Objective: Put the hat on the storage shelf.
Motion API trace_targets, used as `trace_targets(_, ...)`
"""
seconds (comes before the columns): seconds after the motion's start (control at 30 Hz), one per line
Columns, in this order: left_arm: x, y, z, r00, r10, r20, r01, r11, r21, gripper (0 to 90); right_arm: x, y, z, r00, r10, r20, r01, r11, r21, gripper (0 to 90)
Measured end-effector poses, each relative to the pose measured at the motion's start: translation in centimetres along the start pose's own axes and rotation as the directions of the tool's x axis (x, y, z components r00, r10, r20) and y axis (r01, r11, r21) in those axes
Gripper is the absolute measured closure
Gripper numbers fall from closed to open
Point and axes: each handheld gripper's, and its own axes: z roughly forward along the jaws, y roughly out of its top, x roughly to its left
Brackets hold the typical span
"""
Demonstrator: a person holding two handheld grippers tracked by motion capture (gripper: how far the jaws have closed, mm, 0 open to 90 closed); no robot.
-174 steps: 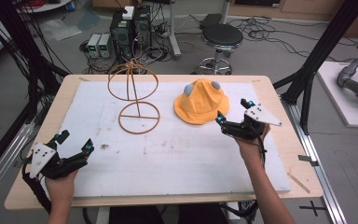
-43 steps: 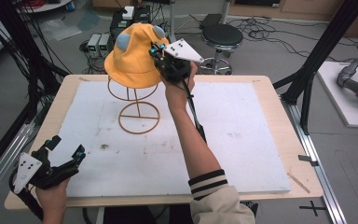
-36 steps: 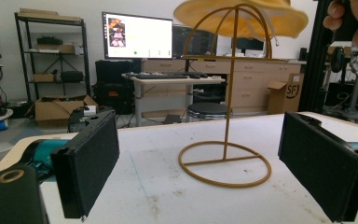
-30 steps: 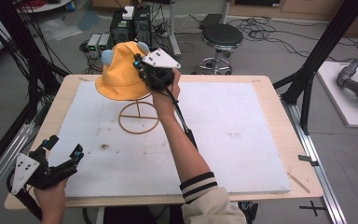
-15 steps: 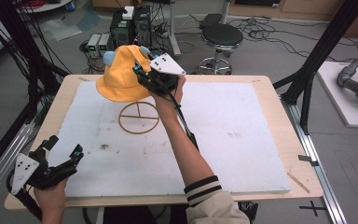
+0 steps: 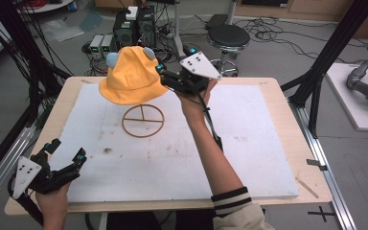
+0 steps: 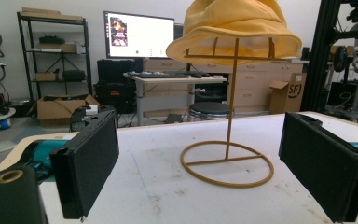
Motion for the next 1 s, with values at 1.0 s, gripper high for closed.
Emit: trace_targets(1.0, 0.6, 0.6, 0.4, 0.9988, -0.002, -0.049, 0.002, 1.0000, -0.001, 12.4, -15.0, -3.8, -22.0, 0.9792, 0.026, 0.201, -0.035, 0.998, 0.043, 12.0)
